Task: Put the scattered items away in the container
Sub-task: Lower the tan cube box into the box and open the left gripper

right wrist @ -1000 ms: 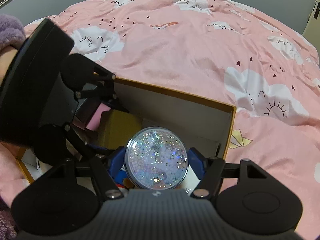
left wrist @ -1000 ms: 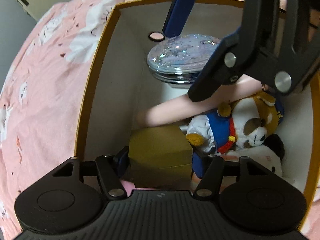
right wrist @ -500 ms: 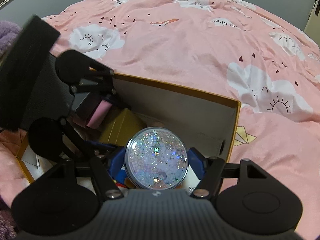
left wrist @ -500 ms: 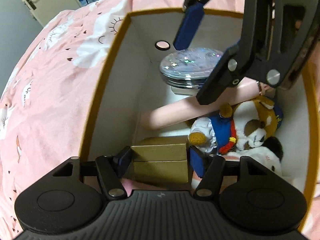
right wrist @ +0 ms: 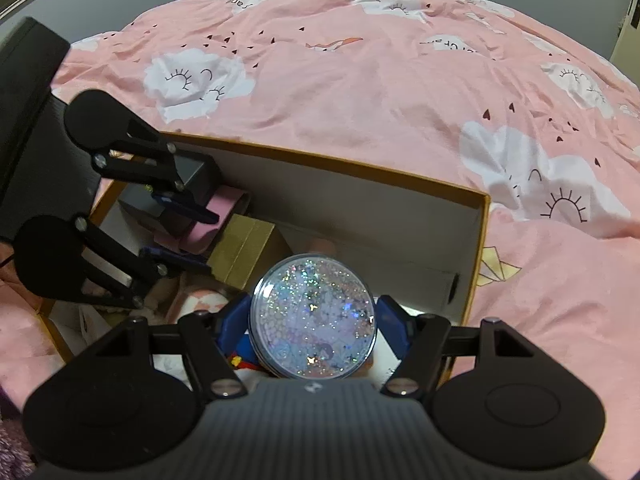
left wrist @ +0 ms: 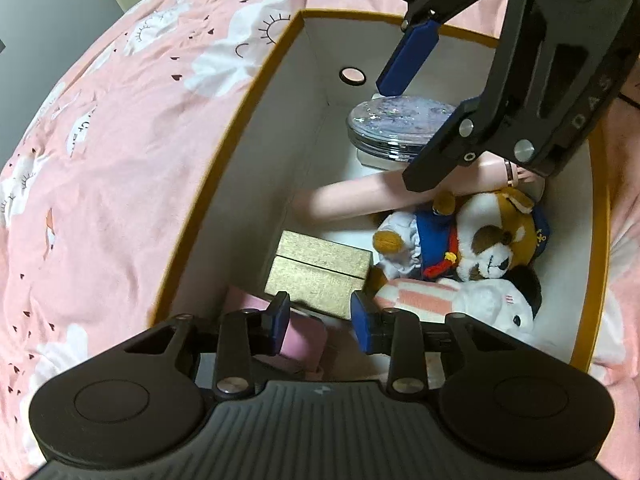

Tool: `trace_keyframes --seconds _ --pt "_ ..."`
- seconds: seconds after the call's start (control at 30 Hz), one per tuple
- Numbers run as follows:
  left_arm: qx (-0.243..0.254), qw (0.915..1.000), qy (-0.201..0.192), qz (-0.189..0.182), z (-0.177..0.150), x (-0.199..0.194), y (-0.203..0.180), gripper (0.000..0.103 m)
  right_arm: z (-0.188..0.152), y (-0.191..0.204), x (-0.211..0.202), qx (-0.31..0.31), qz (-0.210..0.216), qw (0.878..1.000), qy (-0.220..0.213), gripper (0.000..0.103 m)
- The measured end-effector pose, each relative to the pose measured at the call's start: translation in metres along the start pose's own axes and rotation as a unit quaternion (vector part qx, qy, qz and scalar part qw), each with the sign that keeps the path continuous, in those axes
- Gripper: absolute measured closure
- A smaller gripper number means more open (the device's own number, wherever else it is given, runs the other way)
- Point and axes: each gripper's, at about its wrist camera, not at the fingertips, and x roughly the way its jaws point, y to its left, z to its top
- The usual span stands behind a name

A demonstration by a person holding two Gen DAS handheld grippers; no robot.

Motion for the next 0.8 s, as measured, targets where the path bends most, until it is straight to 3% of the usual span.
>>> trace_keyframes --seconds 0.2,0.33,0.4,0.5,0.67,0.8 --pt "-0.014 0.9998 0.004 0.014 -0.001 0.003 0.003 0.063 0.001 0.005 -0.002 -0.007 0.005 1.000 -0.003 0.032" --pt "-0.047 0.9988 -0.014 0.006 -0.012 -0.018 0.014 0.063 0.004 0.008 -0.002 -0.016 0.008 1.000 -0.006 0.032" --pt "-0.071 0.9971 -0.014 0.022 -0.003 -0.033 0.017 0.063 0.007 0.010 -0.002 -0.021 0.010 1.000 -0.008 0.032" --pt "-0.114 0.9919 -0.007 0.056 -0.014 -0.050 0.017 0.063 0.012 0.017 -0.001 -0.031 0.016 0.999 -0.011 0.032" --pt "-0.200 0.9764 -0.022 0.079 -0.032 -0.086 0.011 0.063 0.017 0.040 0.003 -0.059 0.034 0.998 -0.008 0.032" --pt "-0.237 0.9649 -0.037 0.106 -0.042 -0.098 0.012 0.063 0.019 0.059 0.008 -0.079 0.030 0.996 -0.002 0.032"
